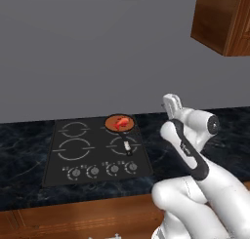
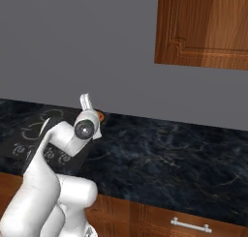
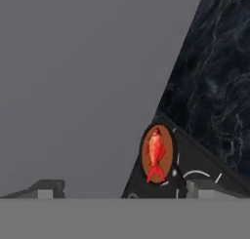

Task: Retrieve the fish from the fridge and place it on the saucepan with marinade on the stove.

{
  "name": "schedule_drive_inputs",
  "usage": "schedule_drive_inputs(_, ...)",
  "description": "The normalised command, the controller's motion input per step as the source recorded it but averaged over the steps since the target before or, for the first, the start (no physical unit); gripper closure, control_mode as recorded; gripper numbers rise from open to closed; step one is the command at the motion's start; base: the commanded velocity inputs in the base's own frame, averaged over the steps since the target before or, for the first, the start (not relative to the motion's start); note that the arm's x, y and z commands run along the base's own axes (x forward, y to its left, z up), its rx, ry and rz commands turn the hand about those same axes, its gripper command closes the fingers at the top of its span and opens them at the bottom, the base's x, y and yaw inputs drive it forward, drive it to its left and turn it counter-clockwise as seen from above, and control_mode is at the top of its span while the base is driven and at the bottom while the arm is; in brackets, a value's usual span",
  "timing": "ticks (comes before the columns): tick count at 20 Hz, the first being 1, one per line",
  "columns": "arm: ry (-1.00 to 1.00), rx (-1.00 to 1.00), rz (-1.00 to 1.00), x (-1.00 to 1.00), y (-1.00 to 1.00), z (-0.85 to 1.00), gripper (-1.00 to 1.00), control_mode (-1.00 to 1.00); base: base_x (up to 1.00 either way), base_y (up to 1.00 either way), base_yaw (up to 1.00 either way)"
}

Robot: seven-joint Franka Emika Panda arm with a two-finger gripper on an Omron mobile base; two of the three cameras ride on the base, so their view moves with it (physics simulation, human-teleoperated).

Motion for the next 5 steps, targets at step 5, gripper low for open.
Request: schedule_drive_inputs(5,-0.09,0.01,0.00,-0.54,-0.70,0.82,-1.00,-1.00,0.00,0.00,0.00)
